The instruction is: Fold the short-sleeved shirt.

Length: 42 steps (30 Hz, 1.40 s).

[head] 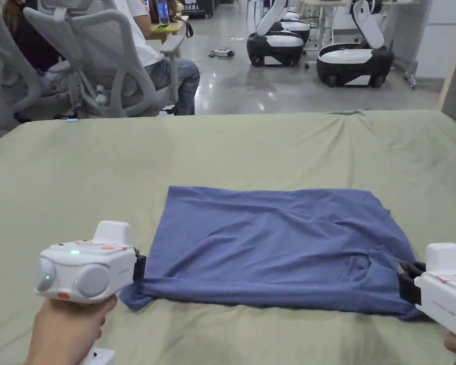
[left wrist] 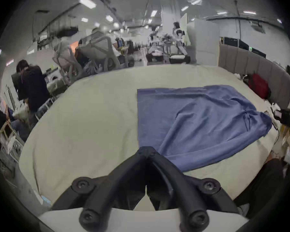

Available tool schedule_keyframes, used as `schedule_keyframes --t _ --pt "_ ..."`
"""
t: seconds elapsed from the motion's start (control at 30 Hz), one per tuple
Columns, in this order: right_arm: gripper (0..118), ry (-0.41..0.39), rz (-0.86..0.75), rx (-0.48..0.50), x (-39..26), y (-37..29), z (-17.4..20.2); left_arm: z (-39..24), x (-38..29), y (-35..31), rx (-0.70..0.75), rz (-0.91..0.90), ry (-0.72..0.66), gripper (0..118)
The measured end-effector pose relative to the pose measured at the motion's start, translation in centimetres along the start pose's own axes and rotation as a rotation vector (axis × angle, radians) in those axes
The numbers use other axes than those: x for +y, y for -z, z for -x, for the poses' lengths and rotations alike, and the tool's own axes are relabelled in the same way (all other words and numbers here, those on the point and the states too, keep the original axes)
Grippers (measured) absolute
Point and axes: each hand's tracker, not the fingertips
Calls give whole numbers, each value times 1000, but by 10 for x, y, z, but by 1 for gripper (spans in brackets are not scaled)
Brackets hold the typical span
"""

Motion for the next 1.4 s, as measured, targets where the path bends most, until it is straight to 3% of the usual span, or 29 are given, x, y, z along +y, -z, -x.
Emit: schedule_keyframes --t 0.13,0.17,0.2,0.23,0.27,0.3,0.33,0.43,0.47,0.53,0.63,0.77,0.8,0.87,0.9,0.93,1.0,1.03,1.07,1.1,1.13,1.2,1.23,1.4 --pt "0 34 -2 -8 -6 -4 -9 31 4 10 -31 13 -16 0" --pt "0 35 -2 -14 -8 -5 -11 35 3 13 -51 24 -32 19" --pt "0 36 0 -18 -8 -5 -12 40 1 17 -87 51 -66 55" --pt "0 39 2 -21 -9 -5 -14 37 -6 18 -126 68 -98 102" --pt "0 45 3 -25 -9 -6 -15 38 -11 23 -141 77 -120 118" --pt "0 53 4 -29 -12 -5 -20 37 -18 28 -129 70 -134 116" --pt "0 60 5 -34 -12 -5 -22 35 -23 34 -121 72 -158 105" --pt "0 71 15 -56 -15 -7 -27 23 -42 55 -141 168 -189 86" --pt "0 74 19 -63 -15 -7 -29 19 -48 61 -156 193 -183 70" --pt "0 76 27 -78 -16 -8 -34 17 -56 74 -174 208 -174 16" --pt "0 76 33 -101 -19 -7 -49 18 -56 72 -158 174 -183 5" --pt "0 86 -3 -107 -23 -2 -69 7 -47 49 -130 113 -141 3" --pt "15 91 -14 -97 -25 1 -72 3 -44 45 -128 107 -128 3" --pt "84 96 30 -60 -25 14 -77 -2 -40 40 -123 104 -107 3" --pt "112 94 34 -38 -27 21 -77 -5 -37 35 -121 100 -101 3" --pt "115 88 16 -17 -29 27 -76 -7 -36 33 -122 98 -97 3" --pt "109 66 59 0 -30 43 -73 -8 -34 32 -124 100 -93 3" --pt "101 53 87 24 -32 51 -71 -7 -33 33 -123 102 -94 3" --pt "83 51 114 50 -34 59 -70 -8 -32 32 -120 105 -93 3" --pt "33 54 156 77 -36 67 -71 -8 -32 32 -118 110 -89 3" --pt "5 40 173 61 -39 72 -72 -8 -31 32 -113 115 -85 3" --pt "4 37 136 51 -38 69 -76 -7 -28 31 -110 132 -68 3" --pt "4 96 113 98 -32 62 -82 -7 -25 27 -107 138 -51 3" --pt "4 116 -38 35 13 37 -96 -4 15 17 -113 137 4 3"
